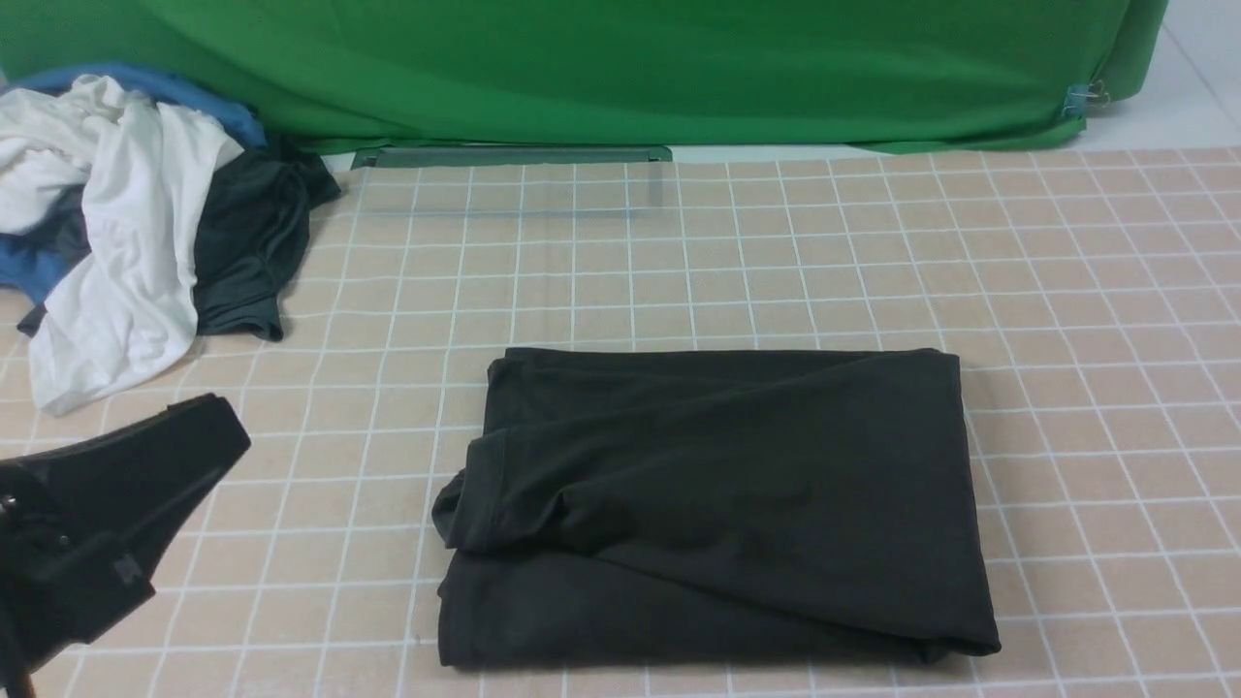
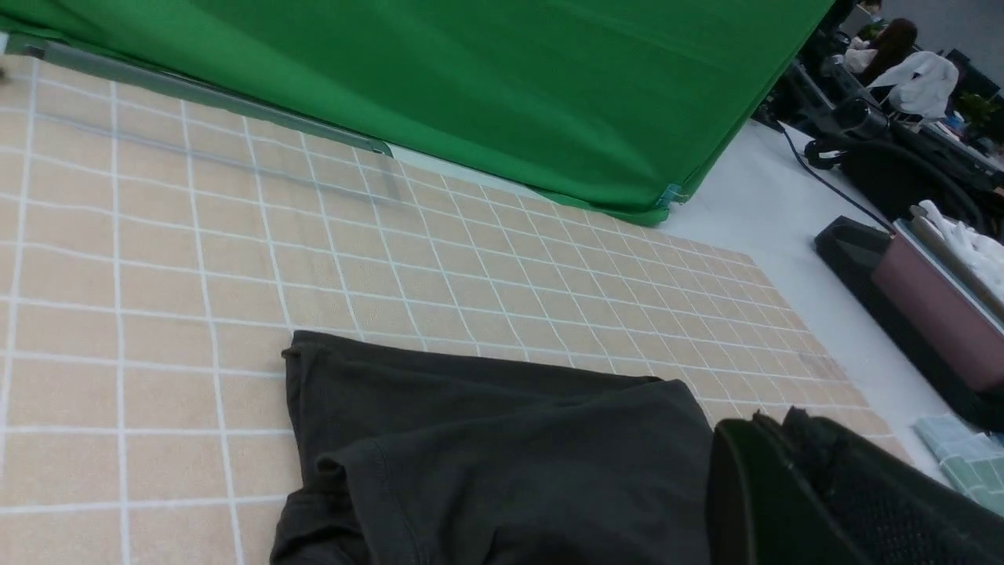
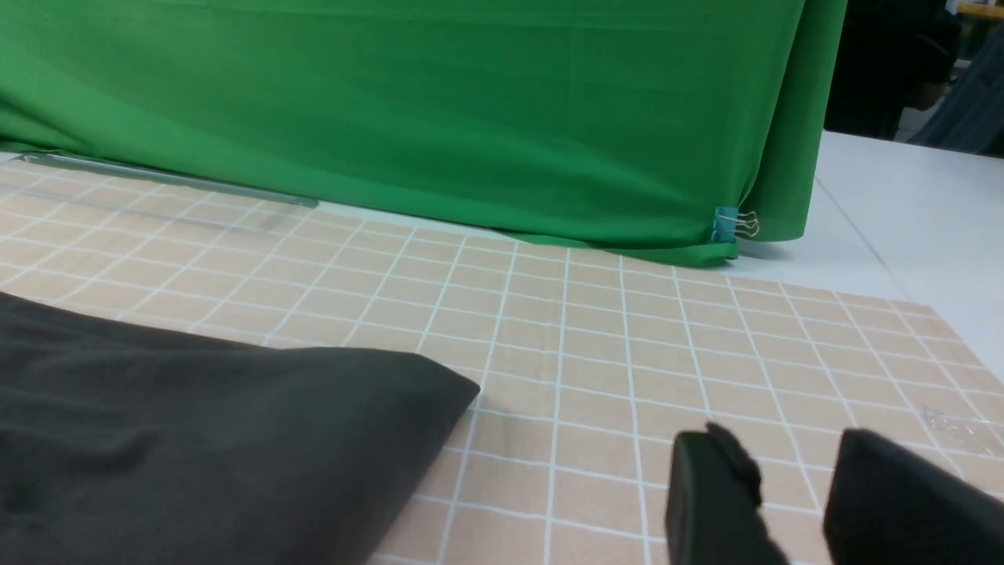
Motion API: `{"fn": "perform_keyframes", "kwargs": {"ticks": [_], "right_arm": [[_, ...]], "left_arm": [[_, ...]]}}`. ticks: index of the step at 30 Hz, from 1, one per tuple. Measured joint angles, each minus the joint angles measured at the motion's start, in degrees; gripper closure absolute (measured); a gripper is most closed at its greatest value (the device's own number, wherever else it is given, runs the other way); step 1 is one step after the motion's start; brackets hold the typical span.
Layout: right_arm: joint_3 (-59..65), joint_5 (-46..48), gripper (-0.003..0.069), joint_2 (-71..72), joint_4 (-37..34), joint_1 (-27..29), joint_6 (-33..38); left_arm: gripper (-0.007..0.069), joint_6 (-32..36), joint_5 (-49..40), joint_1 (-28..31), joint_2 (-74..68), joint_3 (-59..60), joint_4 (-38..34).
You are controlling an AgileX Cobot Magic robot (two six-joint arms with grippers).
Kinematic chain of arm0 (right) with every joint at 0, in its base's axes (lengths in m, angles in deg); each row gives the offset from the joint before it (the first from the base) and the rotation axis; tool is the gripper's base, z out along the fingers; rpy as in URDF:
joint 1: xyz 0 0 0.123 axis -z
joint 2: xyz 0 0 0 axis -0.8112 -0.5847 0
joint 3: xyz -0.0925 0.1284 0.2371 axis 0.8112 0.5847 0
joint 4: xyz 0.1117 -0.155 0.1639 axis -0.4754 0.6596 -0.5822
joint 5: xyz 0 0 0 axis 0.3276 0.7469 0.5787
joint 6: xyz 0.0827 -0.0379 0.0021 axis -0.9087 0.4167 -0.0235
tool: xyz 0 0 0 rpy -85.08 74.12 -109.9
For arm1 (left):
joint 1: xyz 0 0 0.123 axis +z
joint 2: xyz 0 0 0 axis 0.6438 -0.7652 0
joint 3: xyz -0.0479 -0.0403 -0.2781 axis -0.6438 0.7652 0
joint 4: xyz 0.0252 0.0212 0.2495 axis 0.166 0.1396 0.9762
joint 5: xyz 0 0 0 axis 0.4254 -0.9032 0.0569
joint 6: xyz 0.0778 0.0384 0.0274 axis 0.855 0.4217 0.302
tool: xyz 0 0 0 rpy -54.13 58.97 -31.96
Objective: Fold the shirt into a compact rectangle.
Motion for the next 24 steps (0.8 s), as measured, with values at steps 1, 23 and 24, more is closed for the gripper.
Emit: {"fn": "perform_keyframes", "kwargs": {"ticks": [1,23,24], "right_arm": [[0.0,0.0,0.0413,0.0,0.0,0.0,0.1],[0.0,0.0,0.0413,0.0,0.0,0.0,0.0],[0.0,0.0,0.0413,0.0,0.0,0.0,0.1]], "left_arm": [[0.0608,0.0,0.0,0.0,0.0,0.0,1.1],[0.0608,-19.1,13.7,16.1,11.9,21.3,30.3],[0.0608,-19.8,13.6,17.0,13.1,22.0,31.0]]}}
